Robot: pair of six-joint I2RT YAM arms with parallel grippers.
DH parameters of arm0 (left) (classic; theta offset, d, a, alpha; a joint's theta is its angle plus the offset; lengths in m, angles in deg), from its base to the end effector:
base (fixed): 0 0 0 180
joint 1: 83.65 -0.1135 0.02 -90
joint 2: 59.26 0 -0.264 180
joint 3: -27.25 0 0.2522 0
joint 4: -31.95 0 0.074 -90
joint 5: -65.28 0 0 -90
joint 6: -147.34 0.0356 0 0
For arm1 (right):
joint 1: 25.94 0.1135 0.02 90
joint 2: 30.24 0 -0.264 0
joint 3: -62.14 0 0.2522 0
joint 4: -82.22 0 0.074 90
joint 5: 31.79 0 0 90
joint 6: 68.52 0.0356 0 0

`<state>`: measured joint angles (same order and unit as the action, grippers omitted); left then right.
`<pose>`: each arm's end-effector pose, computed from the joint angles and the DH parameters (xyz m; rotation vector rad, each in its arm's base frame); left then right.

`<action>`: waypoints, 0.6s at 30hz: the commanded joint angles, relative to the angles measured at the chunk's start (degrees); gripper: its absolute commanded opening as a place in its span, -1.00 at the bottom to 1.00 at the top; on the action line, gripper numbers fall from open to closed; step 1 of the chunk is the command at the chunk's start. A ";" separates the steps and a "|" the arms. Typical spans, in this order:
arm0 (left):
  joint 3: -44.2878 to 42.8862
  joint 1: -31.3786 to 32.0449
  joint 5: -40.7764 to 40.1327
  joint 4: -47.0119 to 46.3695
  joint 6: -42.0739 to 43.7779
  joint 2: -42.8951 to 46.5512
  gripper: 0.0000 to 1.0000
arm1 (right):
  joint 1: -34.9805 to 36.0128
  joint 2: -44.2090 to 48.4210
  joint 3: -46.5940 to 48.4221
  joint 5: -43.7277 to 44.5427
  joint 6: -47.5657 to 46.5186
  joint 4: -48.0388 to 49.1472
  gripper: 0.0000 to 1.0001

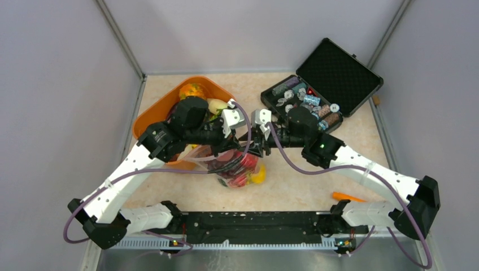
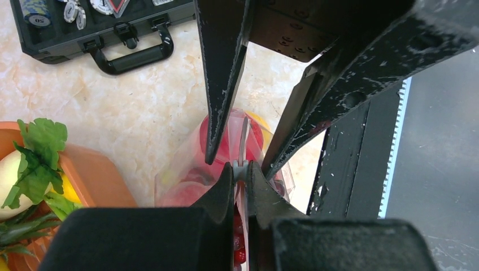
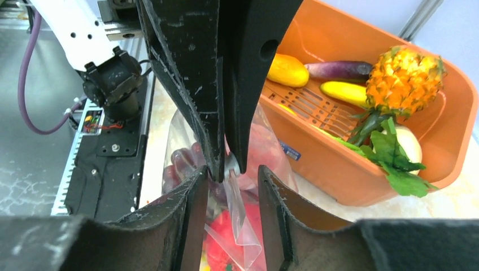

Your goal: Place the food in the zip-top bag and seal the zipper

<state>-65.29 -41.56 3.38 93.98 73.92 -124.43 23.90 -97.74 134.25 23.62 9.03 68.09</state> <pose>0.1519 -0.1598 0.4091 1.3184 1.7616 -0.7851 0.1601 0.2211 0.3606 -1.3026 1.2620 0.9930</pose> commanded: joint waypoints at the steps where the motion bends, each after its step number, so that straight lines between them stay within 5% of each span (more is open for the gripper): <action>1: -2.37 0.01 1.46 -0.13 0.46 0.54 -1.00 | 0.57 -0.13 2.89 -1.03 -3.57 -4.18 -0.29; 8: -3.23 0.01 1.81 0.77 0.69 0.07 -1.00 | 0.61 -0.13 4.28 0.21 -5.80 -6.29 -0.55; 18: -3.76 0.37 1.46 1.14 0.21 -0.57 -1.00 | 0.68 -1.91 7.63 -0.67 -6.75 -8.89 -0.44</action>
<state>-66.41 -41.54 4.17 95.53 73.97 -124.67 23.95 -99.23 138.07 23.69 3.94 59.61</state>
